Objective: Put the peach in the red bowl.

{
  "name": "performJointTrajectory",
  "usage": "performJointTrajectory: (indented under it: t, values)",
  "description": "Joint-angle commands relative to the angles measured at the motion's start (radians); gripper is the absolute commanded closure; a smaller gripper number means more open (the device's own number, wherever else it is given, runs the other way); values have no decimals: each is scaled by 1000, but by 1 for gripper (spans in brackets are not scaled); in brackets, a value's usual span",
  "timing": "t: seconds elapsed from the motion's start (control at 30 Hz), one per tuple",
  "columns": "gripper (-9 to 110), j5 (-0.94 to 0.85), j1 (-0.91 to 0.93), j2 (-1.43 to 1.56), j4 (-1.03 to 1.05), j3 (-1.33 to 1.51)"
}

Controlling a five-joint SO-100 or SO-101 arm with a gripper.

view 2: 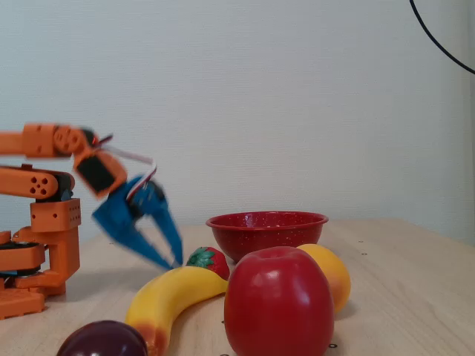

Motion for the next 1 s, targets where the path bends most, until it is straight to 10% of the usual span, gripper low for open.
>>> performJointTrajectory:
  t: [0.0, 0.53, 0.97]
  values:
    - [101, 29, 12, -141, 25, -255]
    - [100, 78, -84, -867, 611, -1295]
    - [69, 158, -225, -1312, 870, -1784]
